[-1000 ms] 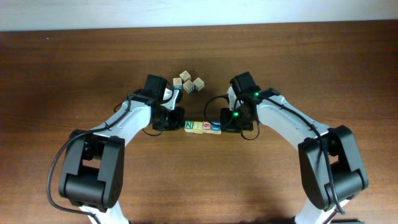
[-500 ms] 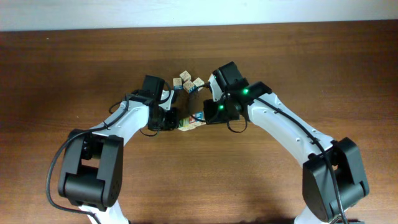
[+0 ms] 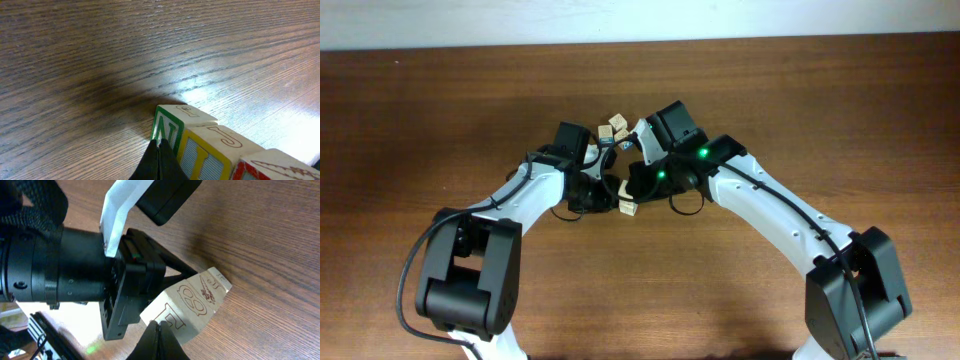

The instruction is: Rotate 4 blocks

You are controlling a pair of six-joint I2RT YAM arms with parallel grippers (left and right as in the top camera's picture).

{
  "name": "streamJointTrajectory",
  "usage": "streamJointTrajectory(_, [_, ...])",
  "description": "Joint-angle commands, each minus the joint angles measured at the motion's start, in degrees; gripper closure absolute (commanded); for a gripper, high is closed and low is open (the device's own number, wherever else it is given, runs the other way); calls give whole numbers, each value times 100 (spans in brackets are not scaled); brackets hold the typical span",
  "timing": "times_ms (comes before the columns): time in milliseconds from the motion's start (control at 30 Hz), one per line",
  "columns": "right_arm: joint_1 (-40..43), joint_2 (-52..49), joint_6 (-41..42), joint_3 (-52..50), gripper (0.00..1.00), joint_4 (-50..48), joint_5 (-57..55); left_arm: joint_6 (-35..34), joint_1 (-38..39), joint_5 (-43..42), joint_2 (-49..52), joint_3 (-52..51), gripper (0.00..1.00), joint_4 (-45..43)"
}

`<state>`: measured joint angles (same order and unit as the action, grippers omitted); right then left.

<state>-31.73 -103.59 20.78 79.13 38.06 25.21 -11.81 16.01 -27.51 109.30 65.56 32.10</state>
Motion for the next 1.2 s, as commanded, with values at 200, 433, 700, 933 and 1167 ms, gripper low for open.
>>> streamJointTrajectory(200, [-46, -166, 70, -90, 96, -103, -535, 256, -940, 1152, -22, 1113, 100, 280])
streamJointTrajectory(433, [-48, 328, 63, -87, 94, -81, -511, 505, -1139, 1252, -35, 1976, 100, 791])
streamJointTrajectory(700, [264, 2446, -216, -70, 94, 437, -1252, 826, -1169, 2061, -623, 3847, 100, 2297])
streamJointTrajectory(933, [935, 5407, -258, -68, 62, 1873, -2691, 824, -1167, 2732, -2398, 3965, 1, 2684])
streamJointTrajectory(1167, [933, 7705, -428, -70, 2, 3628, -2973, 826, -1167, 2732, -2413, 3960, 1, 2702])
